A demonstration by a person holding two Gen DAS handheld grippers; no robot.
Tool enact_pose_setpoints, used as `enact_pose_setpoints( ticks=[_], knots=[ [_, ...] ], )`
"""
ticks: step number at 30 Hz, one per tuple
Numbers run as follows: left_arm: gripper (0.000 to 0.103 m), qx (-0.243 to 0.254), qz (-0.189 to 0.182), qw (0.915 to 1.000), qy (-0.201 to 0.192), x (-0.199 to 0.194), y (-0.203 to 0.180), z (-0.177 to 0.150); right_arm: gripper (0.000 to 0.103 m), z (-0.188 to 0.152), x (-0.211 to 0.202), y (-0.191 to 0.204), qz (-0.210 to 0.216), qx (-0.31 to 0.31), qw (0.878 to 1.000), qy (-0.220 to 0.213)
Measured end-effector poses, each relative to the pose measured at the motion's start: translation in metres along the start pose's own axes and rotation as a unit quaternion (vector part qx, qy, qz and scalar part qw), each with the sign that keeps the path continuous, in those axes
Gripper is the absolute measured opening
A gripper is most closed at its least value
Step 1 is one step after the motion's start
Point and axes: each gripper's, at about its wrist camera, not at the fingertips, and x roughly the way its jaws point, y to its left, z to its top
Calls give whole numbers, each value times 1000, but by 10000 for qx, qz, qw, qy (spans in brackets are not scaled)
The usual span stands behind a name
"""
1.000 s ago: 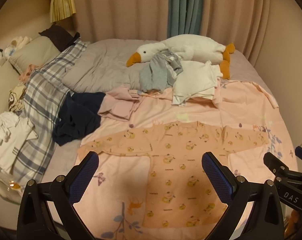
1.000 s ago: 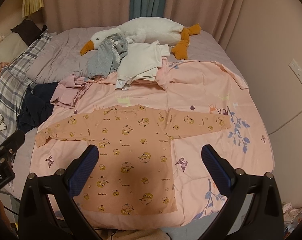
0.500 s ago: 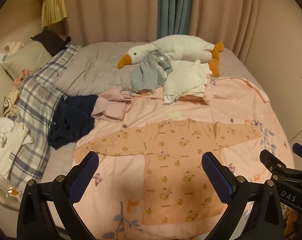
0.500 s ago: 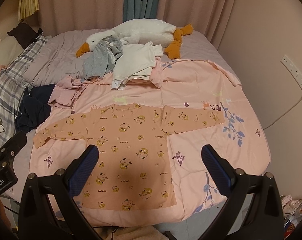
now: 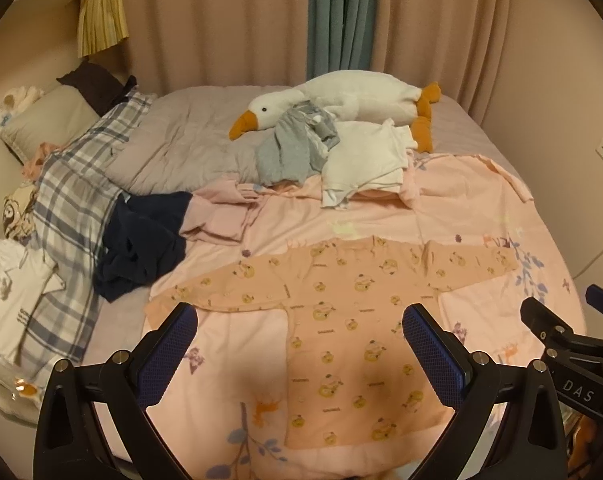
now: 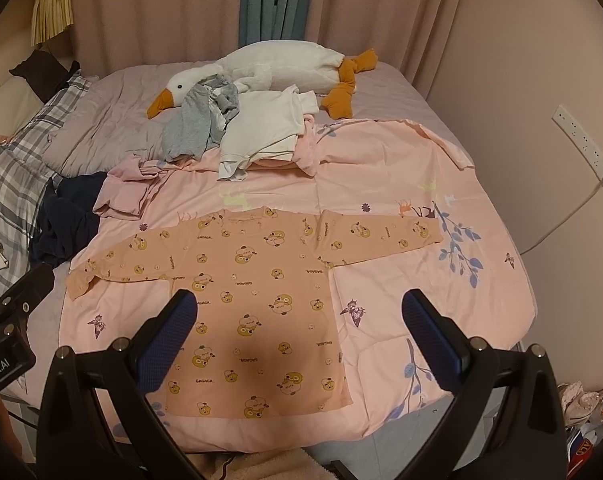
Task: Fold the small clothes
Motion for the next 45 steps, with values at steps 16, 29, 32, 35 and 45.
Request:
enact_pose_setpoints(
  ticks=[16, 29, 32, 35, 45],
  knots=[
    [102, 101, 11, 9997, 218, 20, -8, 1, 103, -4, 4, -14, 7, 127, 9999, 108],
    [100, -662, 650, 9917, 895, 139, -2, -1, 102, 32, 107, -81, 676, 128, 9949, 735],
    [96, -1144, 676, 9825, 1302, 202, 21, -13, 102, 44, 147, -122, 464, 294, 9945, 896],
    [76, -1603, 773, 9644, 1956, 274, 40, -32, 102, 54, 196, -167, 335, 562, 9919, 1093],
    [60, -2970, 441, 8985, 3203, 387, 43, -97, 94, 28, 375, -345, 138, 2869, 9314, 2235]
  ],
)
